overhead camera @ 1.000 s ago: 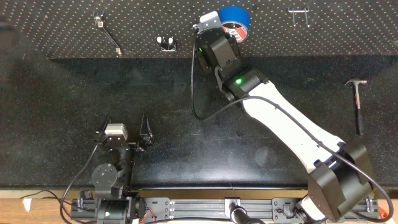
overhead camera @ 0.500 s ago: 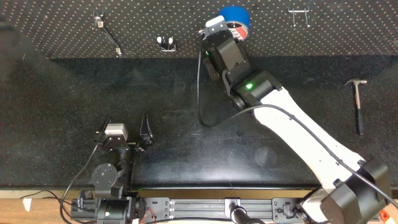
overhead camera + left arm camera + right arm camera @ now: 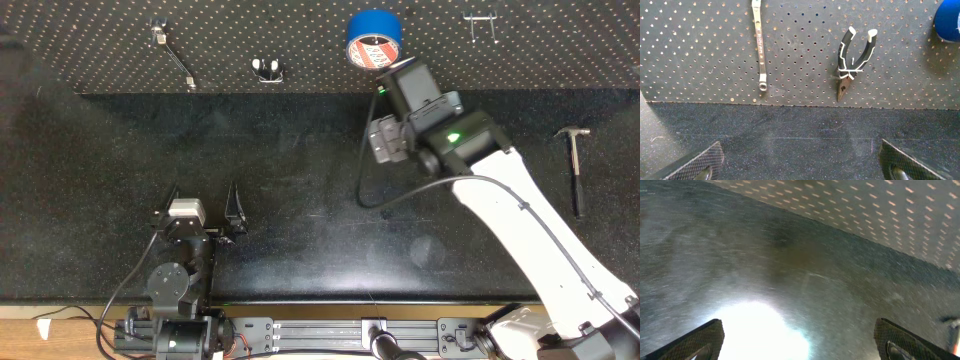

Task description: Place Tools Onto Pegboard

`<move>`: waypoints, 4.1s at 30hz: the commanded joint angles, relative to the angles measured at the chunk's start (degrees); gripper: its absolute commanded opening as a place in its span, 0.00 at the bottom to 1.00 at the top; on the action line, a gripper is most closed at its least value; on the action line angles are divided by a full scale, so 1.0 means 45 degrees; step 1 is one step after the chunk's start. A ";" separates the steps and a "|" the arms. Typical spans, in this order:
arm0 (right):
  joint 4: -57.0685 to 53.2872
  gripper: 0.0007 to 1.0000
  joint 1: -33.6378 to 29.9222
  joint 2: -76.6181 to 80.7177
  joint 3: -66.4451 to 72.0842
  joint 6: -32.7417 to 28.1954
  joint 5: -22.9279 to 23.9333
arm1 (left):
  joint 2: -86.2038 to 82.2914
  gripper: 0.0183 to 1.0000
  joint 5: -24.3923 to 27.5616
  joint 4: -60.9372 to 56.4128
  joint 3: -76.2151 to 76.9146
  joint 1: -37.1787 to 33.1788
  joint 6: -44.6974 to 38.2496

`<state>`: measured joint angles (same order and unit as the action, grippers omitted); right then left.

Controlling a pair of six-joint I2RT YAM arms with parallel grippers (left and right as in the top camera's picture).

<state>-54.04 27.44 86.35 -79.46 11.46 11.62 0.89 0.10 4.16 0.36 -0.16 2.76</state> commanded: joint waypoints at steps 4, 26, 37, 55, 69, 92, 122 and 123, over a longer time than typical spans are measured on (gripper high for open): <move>-0.1987 0.98 -0.3910 -0.1501 0.2021 0.0107 -0.0471 | -0.0151 1.00 0.0136 0.0121 -0.0010 0.0053 -0.0204; 0.0087 0.99 -1.4061 0.0267 0.3954 -0.7762 -0.3215 | -0.0151 1.00 0.0136 0.0121 -0.0010 0.0053 -0.0204; 0.1248 0.99 -1.4061 0.2171 0.3949 -1.0020 -0.3269 | -0.0151 1.00 0.0136 0.0121 -0.0010 0.0053 -0.0204; 0.1763 0.99 -1.4673 0.3589 0.3939 -1.0044 -0.3337 | -0.0151 1.00 0.0136 0.0121 -0.0010 0.0053 -0.0204; 0.1899 0.99 -1.4673 0.3638 0.3939 -1.0384 -0.3405 | -0.0155 1.00 0.0136 0.0121 -0.0010 0.0053 -0.0204; 0.1787 0.26 -1.4673 0.3648 0.3944 -1.0530 -0.3405 | -0.0151 1.00 0.0136 0.0121 -0.0010 0.0053 -0.0204; 0.1899 0.07 -1.4673 0.1583 0.3944 -0.8369 -0.5950 | -0.0155 1.00 0.0136 0.0121 -0.0010 0.0053 -0.0204; 0.1904 0.07 -1.4673 0.1166 0.3944 -0.8194 -0.6358 | -0.0151 1.00 0.0136 0.0121 -0.0010 0.0053 -0.0204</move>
<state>-45.78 -38.33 99.13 -61.84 -28.91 -7.70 0.89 0.10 4.19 0.36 -0.16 2.76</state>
